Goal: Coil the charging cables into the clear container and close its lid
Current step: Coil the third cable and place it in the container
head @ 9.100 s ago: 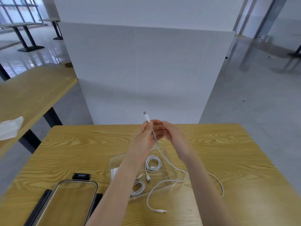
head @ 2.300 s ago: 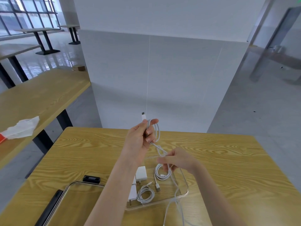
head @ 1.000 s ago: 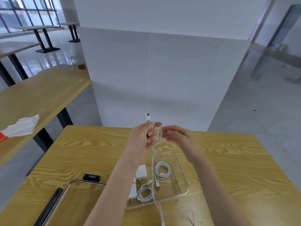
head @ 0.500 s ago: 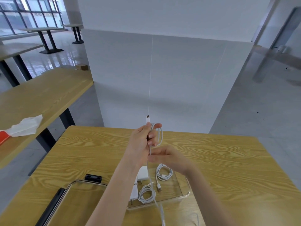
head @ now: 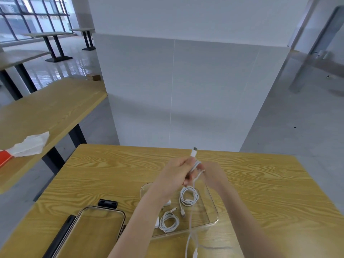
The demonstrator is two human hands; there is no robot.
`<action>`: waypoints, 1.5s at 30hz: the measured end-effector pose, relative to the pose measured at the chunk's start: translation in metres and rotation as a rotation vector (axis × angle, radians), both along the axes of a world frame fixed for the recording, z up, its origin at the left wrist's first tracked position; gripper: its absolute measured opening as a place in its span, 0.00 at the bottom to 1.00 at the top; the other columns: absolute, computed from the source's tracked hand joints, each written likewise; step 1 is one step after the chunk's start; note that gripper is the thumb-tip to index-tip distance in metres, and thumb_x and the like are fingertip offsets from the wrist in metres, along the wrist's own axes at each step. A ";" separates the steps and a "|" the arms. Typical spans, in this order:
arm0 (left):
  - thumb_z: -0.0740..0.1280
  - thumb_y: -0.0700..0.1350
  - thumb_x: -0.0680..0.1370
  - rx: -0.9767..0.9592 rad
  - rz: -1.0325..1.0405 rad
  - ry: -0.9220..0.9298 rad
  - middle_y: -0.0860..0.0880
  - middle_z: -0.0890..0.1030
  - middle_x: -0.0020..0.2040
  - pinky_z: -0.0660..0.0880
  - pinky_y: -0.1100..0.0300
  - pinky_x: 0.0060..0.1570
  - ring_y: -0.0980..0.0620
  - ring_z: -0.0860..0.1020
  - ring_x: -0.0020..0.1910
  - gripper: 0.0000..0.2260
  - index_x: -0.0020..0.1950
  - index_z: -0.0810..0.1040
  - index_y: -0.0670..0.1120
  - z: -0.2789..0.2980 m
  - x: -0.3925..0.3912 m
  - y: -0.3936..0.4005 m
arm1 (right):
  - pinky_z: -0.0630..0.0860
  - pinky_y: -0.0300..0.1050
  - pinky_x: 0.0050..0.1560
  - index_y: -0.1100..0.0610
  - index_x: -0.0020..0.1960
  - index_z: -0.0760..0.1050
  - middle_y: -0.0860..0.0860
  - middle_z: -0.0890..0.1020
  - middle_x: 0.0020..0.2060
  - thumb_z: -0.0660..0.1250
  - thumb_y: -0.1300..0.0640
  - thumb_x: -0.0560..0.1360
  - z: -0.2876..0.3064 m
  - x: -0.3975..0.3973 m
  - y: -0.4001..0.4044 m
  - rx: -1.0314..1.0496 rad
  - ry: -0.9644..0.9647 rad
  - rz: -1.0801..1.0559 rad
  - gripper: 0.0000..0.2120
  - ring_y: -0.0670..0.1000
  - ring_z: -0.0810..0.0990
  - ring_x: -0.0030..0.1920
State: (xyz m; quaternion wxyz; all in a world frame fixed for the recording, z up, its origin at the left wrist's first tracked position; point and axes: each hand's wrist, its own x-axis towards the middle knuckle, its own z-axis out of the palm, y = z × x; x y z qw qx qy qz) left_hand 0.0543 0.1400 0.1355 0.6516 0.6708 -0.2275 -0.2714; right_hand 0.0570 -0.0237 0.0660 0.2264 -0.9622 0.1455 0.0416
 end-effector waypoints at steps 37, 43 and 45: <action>0.56 0.43 0.81 -0.484 0.578 0.514 0.50 0.83 0.32 0.76 0.67 0.30 0.58 0.81 0.30 0.14 0.47 0.79 0.40 -0.010 0.024 -0.013 | 0.75 0.50 0.60 0.54 0.61 0.74 0.57 0.86 0.45 0.60 0.50 0.79 0.049 -0.028 0.047 1.069 -0.058 -0.115 0.14 0.52 0.84 0.49; 0.53 0.43 0.82 -0.649 0.439 0.569 0.50 0.74 0.30 0.71 0.65 0.34 0.56 0.73 0.27 0.15 0.48 0.76 0.36 -0.006 0.028 -0.006 | 0.74 0.52 0.60 0.53 0.54 0.75 0.54 0.84 0.51 0.66 0.47 0.73 0.021 -0.031 0.038 0.782 0.012 0.041 0.14 0.53 0.81 0.54; 0.53 0.43 0.82 -0.684 0.373 0.553 0.51 0.72 0.27 0.68 0.65 0.33 0.57 0.69 0.25 0.15 0.47 0.76 0.36 0.004 0.029 -0.004 | 0.74 0.51 0.53 0.56 0.47 0.76 0.55 0.82 0.47 0.64 0.43 0.71 0.004 -0.029 0.036 0.546 0.094 0.089 0.16 0.56 0.79 0.49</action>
